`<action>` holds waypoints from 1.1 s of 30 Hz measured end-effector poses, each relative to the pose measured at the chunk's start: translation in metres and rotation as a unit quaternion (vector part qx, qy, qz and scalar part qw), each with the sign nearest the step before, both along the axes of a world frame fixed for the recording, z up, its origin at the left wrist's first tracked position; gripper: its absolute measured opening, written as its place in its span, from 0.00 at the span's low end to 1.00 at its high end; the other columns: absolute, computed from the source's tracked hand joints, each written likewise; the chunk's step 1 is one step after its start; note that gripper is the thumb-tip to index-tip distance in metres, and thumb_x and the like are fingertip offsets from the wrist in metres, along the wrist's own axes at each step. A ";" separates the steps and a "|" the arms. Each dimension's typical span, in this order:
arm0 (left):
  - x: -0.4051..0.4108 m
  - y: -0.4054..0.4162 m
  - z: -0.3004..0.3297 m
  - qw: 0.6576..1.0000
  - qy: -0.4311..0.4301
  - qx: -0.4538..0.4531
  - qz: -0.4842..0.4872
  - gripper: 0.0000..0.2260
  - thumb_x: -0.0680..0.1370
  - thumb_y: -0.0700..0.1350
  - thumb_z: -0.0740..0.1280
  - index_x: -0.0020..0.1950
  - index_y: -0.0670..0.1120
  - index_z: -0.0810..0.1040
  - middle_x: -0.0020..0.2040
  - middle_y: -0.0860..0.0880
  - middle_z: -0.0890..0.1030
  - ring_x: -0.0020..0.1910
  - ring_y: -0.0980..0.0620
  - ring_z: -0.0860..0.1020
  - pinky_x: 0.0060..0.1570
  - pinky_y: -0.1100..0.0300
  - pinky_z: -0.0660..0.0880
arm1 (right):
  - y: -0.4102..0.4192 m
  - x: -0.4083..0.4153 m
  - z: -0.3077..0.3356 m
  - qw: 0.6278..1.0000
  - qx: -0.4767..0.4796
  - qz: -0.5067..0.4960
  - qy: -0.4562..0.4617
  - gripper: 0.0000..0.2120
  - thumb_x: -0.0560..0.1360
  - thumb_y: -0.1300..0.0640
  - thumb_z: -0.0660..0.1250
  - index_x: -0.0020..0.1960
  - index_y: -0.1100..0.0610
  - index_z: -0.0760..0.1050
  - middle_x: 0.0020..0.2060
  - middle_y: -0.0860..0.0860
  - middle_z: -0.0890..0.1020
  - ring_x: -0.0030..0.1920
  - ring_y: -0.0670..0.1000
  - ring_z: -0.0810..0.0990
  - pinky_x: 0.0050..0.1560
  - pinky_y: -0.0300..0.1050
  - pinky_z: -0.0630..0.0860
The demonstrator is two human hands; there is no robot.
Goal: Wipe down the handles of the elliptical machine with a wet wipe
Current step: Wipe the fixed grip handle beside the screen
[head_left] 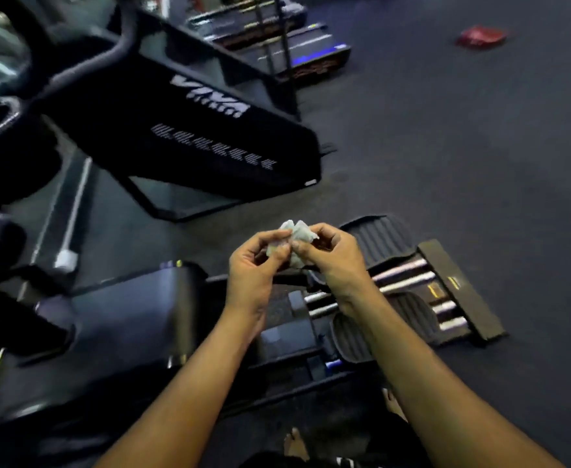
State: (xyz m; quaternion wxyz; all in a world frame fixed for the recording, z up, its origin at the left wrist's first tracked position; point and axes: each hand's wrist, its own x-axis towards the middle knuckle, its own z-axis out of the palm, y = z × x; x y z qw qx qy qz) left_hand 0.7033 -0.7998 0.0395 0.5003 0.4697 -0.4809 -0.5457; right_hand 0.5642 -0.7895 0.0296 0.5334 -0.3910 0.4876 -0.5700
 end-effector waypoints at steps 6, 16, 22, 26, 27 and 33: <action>0.005 0.002 0.012 0.987 0.006 -0.008 0.159 0.15 0.77 0.29 0.70 0.55 0.47 0.85 0.58 0.47 0.87 0.56 0.52 0.85 0.53 0.61 0.80 | -0.046 0.003 0.011 0.984 0.005 0.177 -0.017 0.07 0.74 0.64 0.75 0.52 0.60 0.80 0.49 0.60 0.86 0.47 0.51 0.84 0.48 0.46 0.81; 0.012 0.057 0.048 0.913 0.049 -0.059 0.401 0.12 0.79 0.31 0.67 0.57 0.42 0.86 0.59 0.42 0.86 0.60 0.41 0.84 0.57 0.52 0.81 | -0.038 0.049 0.050 0.920 -0.014 0.388 -0.042 0.05 0.78 0.63 0.71 0.53 0.60 0.81 0.48 0.59 0.87 0.51 0.59 0.85 0.60 0.62 0.79; 0.037 0.103 0.073 0.856 0.034 -0.105 0.504 0.10 0.80 0.32 0.69 0.54 0.44 0.86 0.52 0.47 0.88 0.50 0.52 0.85 0.50 0.60 0.80 | 0.004 0.093 0.083 0.888 -0.008 0.453 -0.079 0.04 0.78 0.65 0.70 0.52 0.62 0.81 0.45 0.59 0.86 0.48 0.57 0.85 0.58 0.59 0.80; 0.039 0.121 0.081 0.839 0.025 -0.132 0.528 0.11 0.80 0.32 0.70 0.55 0.45 0.86 0.52 0.48 0.88 0.51 0.55 0.84 0.51 0.62 0.79 | 0.019 0.101 0.098 0.886 -0.045 0.456 -0.070 0.03 0.78 0.64 0.71 0.51 0.61 0.82 0.43 0.58 0.86 0.46 0.56 0.85 0.54 0.60 0.80; 0.037 0.122 0.085 0.834 0.021 -0.138 0.534 0.11 0.80 0.31 0.70 0.55 0.45 0.86 0.53 0.47 0.88 0.52 0.55 0.84 0.52 0.63 0.79 | 0.020 0.102 0.103 0.889 -0.057 0.448 -0.071 0.03 0.77 0.64 0.71 0.51 0.61 0.82 0.43 0.58 0.86 0.46 0.57 0.85 0.53 0.58 0.80; 0.033 0.101 0.128 0.793 -0.063 -0.216 0.566 0.12 0.77 0.44 0.69 0.59 0.54 0.80 0.59 0.52 0.84 0.58 0.55 0.81 0.59 0.63 0.74 | -0.002 0.107 0.152 0.921 -0.214 0.325 -0.025 0.03 0.73 0.55 0.72 0.45 0.53 0.80 0.40 0.54 0.85 0.42 0.53 0.82 0.47 0.61 0.79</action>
